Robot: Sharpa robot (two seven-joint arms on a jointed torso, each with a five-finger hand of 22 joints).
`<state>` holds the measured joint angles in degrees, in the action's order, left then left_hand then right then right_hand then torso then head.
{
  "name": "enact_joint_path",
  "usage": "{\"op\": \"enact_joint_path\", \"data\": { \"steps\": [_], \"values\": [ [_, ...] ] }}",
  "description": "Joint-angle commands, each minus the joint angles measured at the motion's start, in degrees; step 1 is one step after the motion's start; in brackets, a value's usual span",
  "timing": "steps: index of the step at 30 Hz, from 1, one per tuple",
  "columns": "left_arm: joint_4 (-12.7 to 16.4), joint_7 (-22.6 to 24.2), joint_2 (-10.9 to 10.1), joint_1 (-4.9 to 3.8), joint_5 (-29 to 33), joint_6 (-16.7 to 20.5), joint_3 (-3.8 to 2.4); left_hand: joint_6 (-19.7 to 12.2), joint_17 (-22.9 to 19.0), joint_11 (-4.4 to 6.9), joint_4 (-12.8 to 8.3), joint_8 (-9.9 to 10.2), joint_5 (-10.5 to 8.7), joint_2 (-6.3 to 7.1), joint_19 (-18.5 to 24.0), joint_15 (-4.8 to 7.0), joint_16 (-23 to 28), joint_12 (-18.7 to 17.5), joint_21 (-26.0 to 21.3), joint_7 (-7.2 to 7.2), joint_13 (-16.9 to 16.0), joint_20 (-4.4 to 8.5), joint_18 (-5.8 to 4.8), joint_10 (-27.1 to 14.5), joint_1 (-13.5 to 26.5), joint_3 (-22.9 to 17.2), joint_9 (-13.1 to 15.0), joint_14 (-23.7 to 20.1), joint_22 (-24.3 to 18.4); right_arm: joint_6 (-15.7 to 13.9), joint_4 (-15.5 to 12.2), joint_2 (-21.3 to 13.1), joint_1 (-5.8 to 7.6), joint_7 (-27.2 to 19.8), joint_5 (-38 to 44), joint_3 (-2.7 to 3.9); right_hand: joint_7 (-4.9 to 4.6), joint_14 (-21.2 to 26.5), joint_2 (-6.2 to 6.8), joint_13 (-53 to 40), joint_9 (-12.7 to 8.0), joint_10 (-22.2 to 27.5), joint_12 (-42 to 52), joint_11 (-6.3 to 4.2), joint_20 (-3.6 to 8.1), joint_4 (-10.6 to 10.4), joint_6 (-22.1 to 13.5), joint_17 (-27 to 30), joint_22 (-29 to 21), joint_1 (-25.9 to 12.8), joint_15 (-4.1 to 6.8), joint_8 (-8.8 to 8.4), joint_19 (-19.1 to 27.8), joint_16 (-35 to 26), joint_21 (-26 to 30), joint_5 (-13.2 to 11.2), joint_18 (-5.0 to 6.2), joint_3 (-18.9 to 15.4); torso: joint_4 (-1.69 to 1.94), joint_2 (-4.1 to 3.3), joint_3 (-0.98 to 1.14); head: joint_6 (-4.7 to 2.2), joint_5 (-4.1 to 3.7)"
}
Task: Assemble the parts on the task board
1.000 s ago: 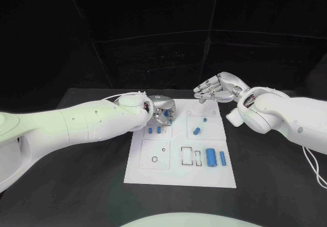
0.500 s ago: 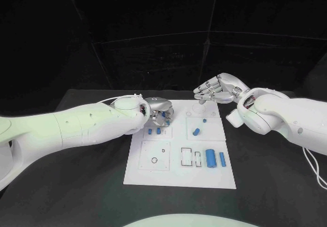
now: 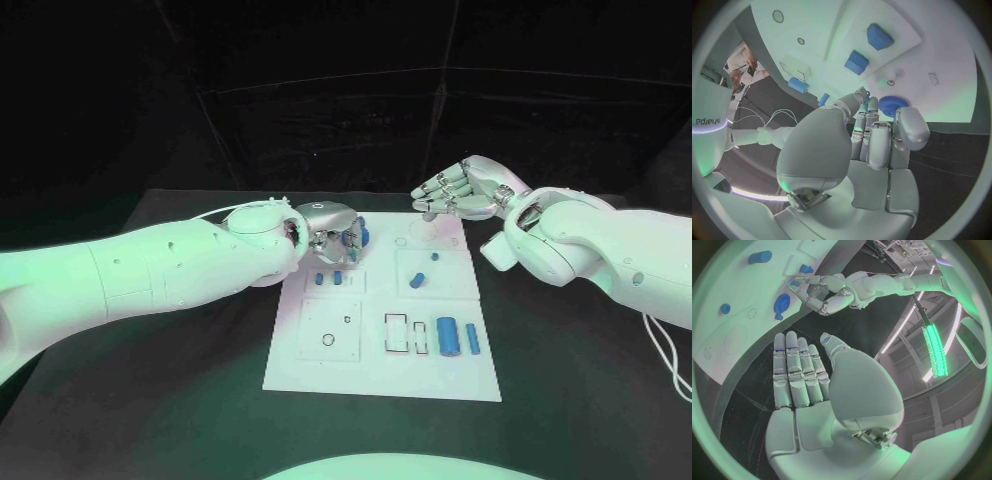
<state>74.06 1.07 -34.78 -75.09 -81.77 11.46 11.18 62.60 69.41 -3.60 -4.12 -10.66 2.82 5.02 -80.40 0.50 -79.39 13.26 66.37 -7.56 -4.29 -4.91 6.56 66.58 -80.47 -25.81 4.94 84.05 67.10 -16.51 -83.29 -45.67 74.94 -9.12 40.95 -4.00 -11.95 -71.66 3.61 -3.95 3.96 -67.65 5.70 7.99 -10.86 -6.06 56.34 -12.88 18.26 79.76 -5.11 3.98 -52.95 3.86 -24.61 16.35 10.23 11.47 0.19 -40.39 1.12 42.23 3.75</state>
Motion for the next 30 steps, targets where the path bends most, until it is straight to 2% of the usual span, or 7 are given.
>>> {"op": "enact_joint_path", "data": {
  "steps": [1, 5, 12, 16, 23, 30],
  "values": [
    [1.04, -0.63, -1.22, -0.10, 0.41, 1.04, -0.19, 0.54, -0.10, -0.11, 0.04, 0.39, 0.09, 0.01, -0.37, 0.45, -0.35, -0.31, 0.35, 0.05, 0.09, -0.01, -0.80, 0.50, 0.59, -0.36, -0.07, 1.86, 0.12, 0.15, -0.08, -0.09, 0.10, -0.47, 0.06, 0.03, 0.06, 0.39, -0.16, 0.01, 0.04, 0.41, 0.19, -0.16, -0.37, 0.01, -0.48, 0.09, -0.05, -0.33, 0.12, 0.13, -0.04, -0.17, 0.20, 0.31, 0.11, 0.27, -0.04, 0.01, -0.02, 0.10, 0.06],
    [1.94, -1.06, -2.76, -0.11, 0.41, 0.95, -0.30, 0.63, -0.17, -0.10, 0.02, 0.46, 0.08, 0.11, -0.40, 0.46, -0.33, -0.45, 0.39, 0.06, 0.10, 0.00, -0.81, 0.64, 0.75, -0.39, -0.09, 1.85, 0.18, 0.16, -0.02, -0.16, 0.10, -0.47, 0.06, 0.03, 0.06, 0.39, -0.16, 0.01, 0.04, 0.41, 0.19, -0.16, -0.37, 0.01, -0.48, 0.09, -0.05, -0.33, 0.12, 0.13, -0.04, -0.17, 0.20, 0.31, 0.11, 0.27, 0.09, -0.02, -0.02, 0.03, 0.07],
    [2.37, -1.75, -4.44, -0.13, 0.80, 0.41, -0.36, 0.79, -0.25, -0.07, -0.01, 0.61, 0.07, 0.38, -0.45, 0.48, -0.31, -0.73, 0.48, 0.11, 0.10, 0.01, -0.83, 0.89, 1.09, -0.38, -0.14, 1.85, 0.28, 0.22, 0.08, -0.05, 0.09, -0.48, 0.06, 0.03, 0.08, 0.40, -0.20, 0.01, 0.05, 0.43, 0.22, -0.18, -0.37, 0.06, -0.48, 0.10, -0.09, -0.26, 0.13, 0.15, -0.08, -0.16, 0.26, 0.31, 0.12, 0.36, -0.12, -0.07, 0.00, 0.11, 0.37],
    [2.41, -1.82, -4.82, -0.13, 0.90, 0.57, -0.37, 0.81, -0.26, -0.07, -0.01, 0.63, 0.07, 0.41, -0.45, 0.48, -0.32, -0.77, 0.48, 0.11, 0.11, 0.01, -0.83, 0.92, 1.14, -0.38, -0.15, 1.86, 0.28, 0.26, 0.16, 0.04, 0.09, -0.48, 0.06, 0.03, 0.08, 0.40, -0.20, 0.01, 0.05, 0.43, 0.22, -0.18, -0.37, 0.06, -0.48, 0.10, -0.09, -0.26, 0.13, 0.15, -0.08, -0.16, 0.26, 0.31, 0.12, 0.36, -0.17, -0.06, -0.04, 0.07, 0.42],
    [2.36, -1.97, -5.15, -0.14, 0.95, 0.60, -0.39, 0.84, -0.31, -0.06, -0.01, 0.68, 0.08, 0.48, -0.45, 0.48, -0.30, -0.85, 0.46, 0.12, 0.11, 0.02, -0.82, 0.98, 1.24, -0.37, -0.16, 1.85, 0.27, 0.30, 0.24, 0.11, 0.09, -0.48, 0.06, 0.03, 0.08, 0.40, -0.20, 0.01, 0.05, 0.43, 0.22, -0.18, -0.37, 0.06, -0.48, 0.10, -0.09, -0.26, 0.13, 0.15, -0.08, -0.16, 0.26, 0.31, 0.12, 0.36, -0.14, -0.05, 0.06, 0.21, 0.32],
    [1.88, -2.55, -5.23, -0.14, 0.96, -0.42, -0.40, 0.92, -0.35, -0.04, 0.00, 0.74, 0.06, 0.57, -0.47, 0.50, -0.29, -0.96, 0.49, 0.15, 0.10, 0.02, -0.83, 1.12, 1.39, -0.36, -0.18, 1.85, 0.32, 0.34, 0.26, 0.13, 0.09, -0.47, 0.06, 0.03, 0.08, 0.40, -0.20, 0.01, 0.05, 0.43, 0.22, -0.18, -0.37, 0.06, -0.48, 0.10, -0.09, -0.26, 0.13, 0.15, -0.08, -0.16, 0.26, 0.31, 0.12, 0.36, -0.14, -0.04, 0.07, 0.26, 0.31]
  ]
}}
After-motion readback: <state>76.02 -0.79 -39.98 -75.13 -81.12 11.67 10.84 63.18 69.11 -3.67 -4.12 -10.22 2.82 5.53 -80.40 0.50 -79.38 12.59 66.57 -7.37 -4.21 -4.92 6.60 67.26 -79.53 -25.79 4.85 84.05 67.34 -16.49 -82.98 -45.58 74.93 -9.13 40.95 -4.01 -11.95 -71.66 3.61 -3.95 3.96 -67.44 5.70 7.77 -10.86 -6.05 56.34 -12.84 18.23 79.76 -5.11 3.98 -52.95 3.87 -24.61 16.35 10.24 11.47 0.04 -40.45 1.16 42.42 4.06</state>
